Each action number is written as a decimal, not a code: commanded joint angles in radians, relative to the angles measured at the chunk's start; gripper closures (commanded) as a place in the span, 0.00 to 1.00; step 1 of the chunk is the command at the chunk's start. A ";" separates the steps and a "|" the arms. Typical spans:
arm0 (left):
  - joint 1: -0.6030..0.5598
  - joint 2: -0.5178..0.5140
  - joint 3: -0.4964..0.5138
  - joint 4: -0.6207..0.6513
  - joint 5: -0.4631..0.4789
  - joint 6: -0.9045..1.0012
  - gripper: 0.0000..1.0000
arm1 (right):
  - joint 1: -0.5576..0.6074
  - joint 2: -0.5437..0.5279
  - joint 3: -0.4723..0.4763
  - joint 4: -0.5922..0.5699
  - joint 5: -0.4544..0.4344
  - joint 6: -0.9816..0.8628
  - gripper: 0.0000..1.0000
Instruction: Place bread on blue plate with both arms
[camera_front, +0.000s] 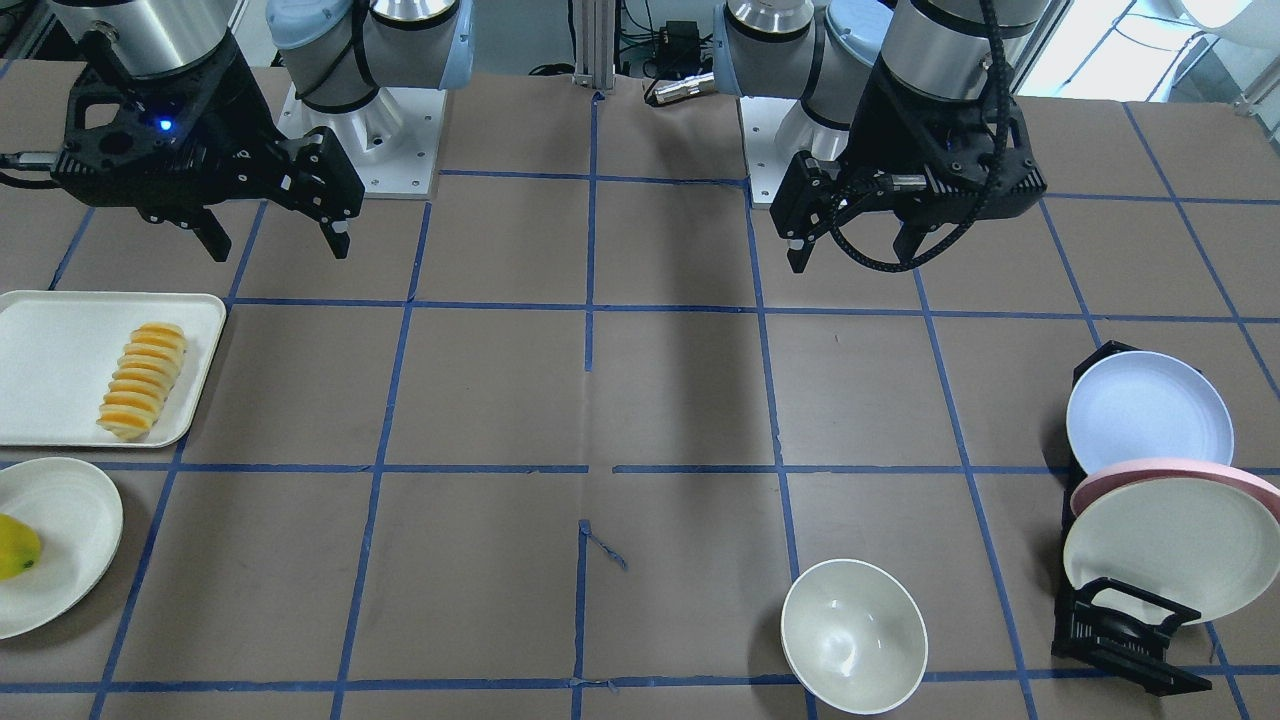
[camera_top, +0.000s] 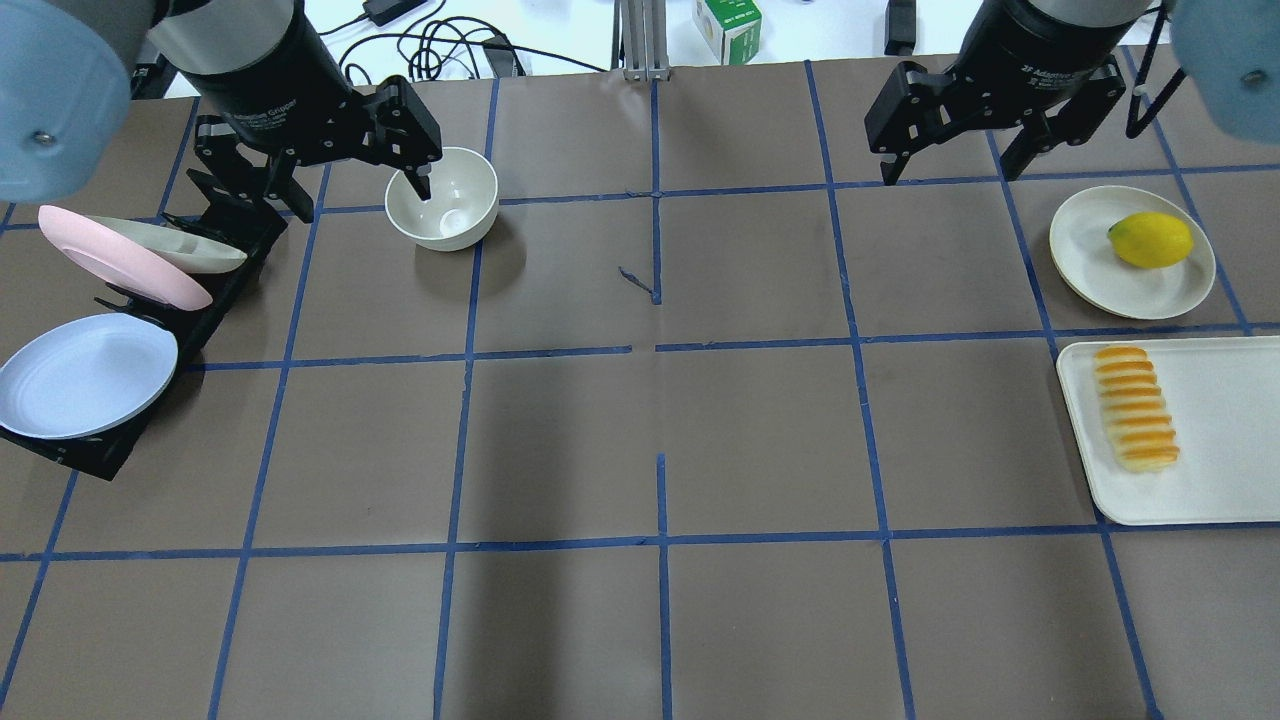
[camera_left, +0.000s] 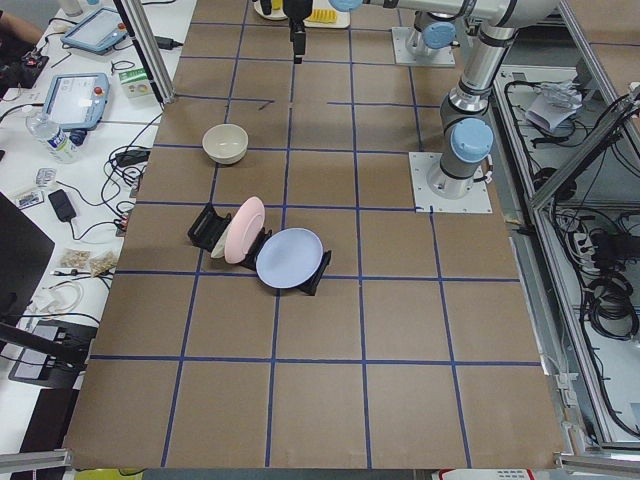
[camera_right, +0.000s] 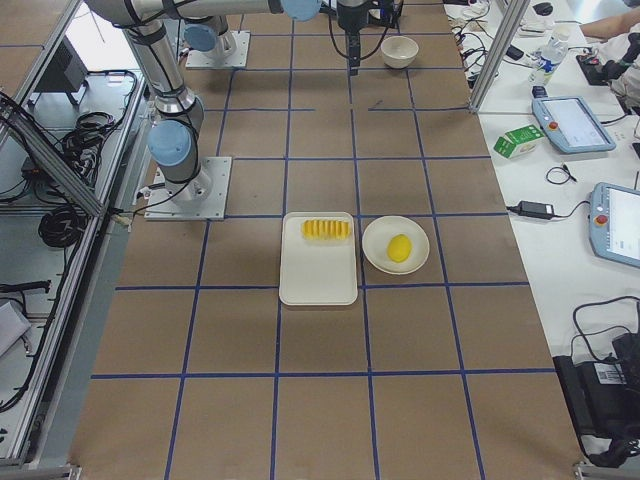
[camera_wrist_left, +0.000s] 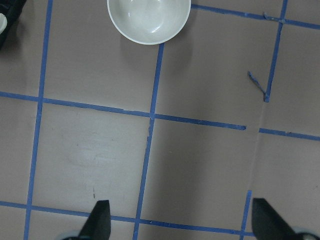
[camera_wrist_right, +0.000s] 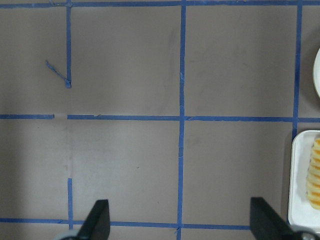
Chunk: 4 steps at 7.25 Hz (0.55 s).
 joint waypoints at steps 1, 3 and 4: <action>0.001 0.000 -0.001 0.000 0.001 -0.002 0.00 | 0.000 -0.001 0.001 0.000 -0.001 0.000 0.00; 0.001 0.002 -0.001 0.000 0.002 0.000 0.00 | 0.000 -0.012 -0.010 0.006 -0.001 0.000 0.00; 0.001 0.005 -0.001 0.000 0.002 0.000 0.00 | -0.002 -0.010 -0.001 0.003 0.002 -0.002 0.00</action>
